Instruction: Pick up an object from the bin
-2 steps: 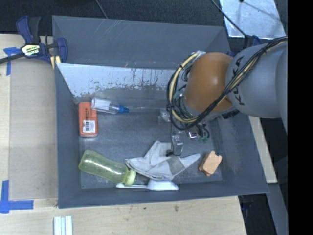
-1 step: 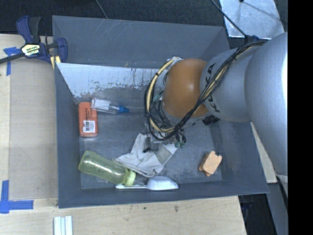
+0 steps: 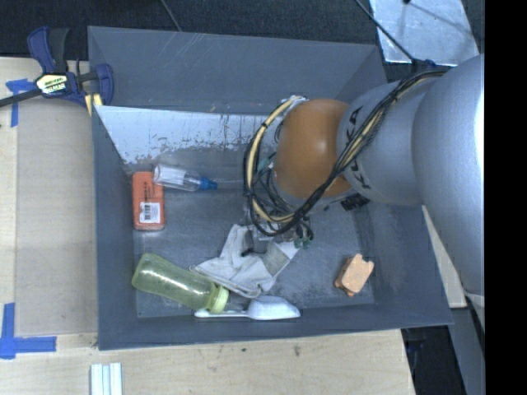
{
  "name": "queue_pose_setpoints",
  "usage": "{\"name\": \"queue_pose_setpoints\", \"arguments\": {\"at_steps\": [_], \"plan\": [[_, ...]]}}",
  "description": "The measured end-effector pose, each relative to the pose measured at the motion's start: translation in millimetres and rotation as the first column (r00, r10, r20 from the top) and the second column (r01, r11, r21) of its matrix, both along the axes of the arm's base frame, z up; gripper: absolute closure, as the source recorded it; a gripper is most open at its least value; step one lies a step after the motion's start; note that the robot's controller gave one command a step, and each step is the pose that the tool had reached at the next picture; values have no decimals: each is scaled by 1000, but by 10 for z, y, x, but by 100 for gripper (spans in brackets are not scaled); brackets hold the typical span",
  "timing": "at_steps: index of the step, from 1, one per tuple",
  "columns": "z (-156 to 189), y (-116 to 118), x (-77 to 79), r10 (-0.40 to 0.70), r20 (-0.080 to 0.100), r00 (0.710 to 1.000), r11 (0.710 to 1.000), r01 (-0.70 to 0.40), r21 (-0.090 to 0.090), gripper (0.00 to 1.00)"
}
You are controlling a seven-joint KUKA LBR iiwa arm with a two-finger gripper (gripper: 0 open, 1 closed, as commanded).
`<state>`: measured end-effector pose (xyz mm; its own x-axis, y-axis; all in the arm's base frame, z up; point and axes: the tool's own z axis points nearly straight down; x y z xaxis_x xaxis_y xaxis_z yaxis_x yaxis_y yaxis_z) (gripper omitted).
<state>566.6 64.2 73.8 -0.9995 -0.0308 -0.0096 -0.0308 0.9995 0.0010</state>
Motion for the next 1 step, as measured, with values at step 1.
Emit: {"name": "queue_pose_setpoints", "arguments": {"at_steps": [1], "plan": [[1717, -78, 120, 52, 1, 999, 999, -52, -2, 100]]}}
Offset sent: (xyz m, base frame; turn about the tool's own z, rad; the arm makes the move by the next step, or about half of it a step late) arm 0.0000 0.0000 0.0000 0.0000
